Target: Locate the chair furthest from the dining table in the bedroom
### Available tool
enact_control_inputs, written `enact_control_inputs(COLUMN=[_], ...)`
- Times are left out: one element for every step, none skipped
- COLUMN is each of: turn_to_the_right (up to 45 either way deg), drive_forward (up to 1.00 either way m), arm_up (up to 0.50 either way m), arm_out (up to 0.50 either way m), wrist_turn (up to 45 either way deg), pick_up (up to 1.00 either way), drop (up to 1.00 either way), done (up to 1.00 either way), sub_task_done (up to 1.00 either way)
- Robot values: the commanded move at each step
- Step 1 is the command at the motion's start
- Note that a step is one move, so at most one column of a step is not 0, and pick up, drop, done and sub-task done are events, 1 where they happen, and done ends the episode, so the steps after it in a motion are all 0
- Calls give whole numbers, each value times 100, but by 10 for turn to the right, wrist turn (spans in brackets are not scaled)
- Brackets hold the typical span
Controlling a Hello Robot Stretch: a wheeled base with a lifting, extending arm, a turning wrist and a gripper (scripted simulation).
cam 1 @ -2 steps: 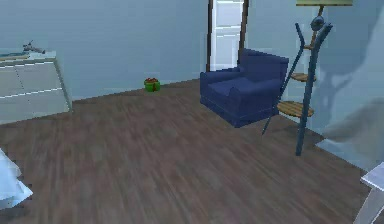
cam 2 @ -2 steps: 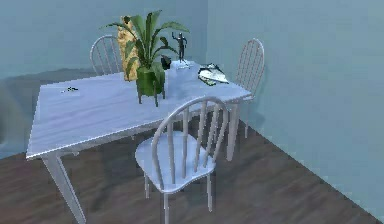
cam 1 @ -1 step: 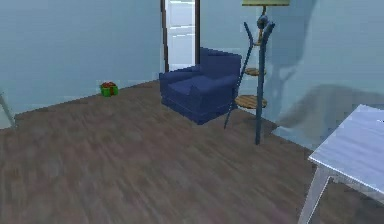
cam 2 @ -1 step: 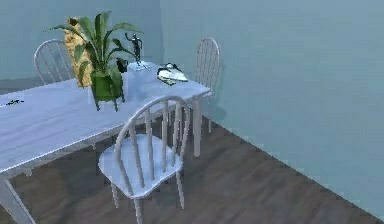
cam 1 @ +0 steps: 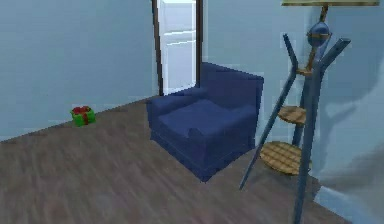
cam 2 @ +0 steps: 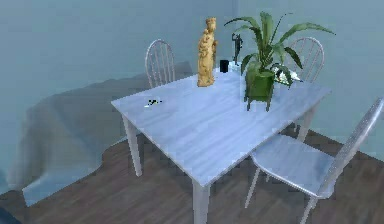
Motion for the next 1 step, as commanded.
enact_control_inputs(turn_to_the_right=[60], drive_forward=[0], arm_up=[0], arm_out=[0], wrist_turn=[0], pick_up=[0], drop=[0], done=[0], sub_task_done=[0])
